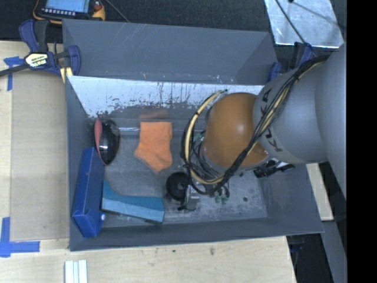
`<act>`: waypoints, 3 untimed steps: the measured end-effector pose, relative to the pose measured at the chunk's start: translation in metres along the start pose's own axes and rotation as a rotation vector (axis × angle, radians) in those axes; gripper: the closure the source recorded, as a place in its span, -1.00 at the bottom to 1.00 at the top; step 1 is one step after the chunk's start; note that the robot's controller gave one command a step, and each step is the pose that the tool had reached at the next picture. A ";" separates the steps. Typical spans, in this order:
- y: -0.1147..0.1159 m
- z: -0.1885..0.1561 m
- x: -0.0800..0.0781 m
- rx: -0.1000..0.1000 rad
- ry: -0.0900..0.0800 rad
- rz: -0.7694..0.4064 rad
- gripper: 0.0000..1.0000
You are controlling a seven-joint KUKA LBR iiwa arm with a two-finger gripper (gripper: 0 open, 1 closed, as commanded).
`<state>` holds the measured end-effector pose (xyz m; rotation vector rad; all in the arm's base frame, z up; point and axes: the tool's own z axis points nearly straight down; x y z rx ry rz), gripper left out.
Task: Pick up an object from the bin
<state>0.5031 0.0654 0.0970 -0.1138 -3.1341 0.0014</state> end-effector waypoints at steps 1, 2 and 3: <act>0.000 -0.012 -0.003 -0.002 -0.011 0.000 1.00; 0.000 -0.014 -0.003 -0.002 -0.013 0.000 1.00; 0.000 -0.013 -0.003 -0.002 -0.009 0.000 1.00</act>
Offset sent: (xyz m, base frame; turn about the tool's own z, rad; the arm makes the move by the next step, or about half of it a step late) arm 0.0001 0.0000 0.0837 0.0000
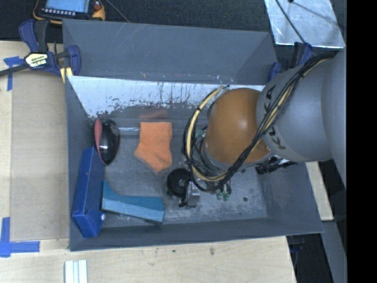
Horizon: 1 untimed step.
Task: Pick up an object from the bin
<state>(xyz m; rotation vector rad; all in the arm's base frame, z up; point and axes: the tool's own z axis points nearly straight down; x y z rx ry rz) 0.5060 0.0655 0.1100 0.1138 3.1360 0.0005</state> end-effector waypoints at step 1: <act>-0.001 -0.013 0.002 0.002 0.010 0.000 1.00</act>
Offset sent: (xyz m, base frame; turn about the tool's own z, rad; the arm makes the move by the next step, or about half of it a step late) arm 0.0001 0.0000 0.0456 0.0000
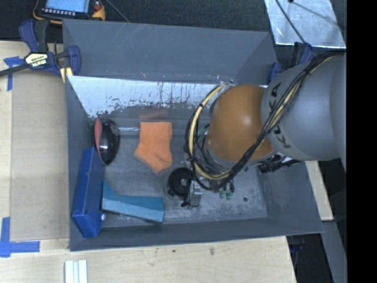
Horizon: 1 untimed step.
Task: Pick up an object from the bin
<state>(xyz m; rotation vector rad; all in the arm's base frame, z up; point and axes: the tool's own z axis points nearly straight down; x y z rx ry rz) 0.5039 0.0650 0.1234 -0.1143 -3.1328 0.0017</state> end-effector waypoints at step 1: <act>0.000 -0.017 -0.002 -0.002 -0.008 0.000 1.00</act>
Offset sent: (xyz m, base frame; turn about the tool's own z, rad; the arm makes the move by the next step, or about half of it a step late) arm -0.0001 0.0000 0.0241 0.0000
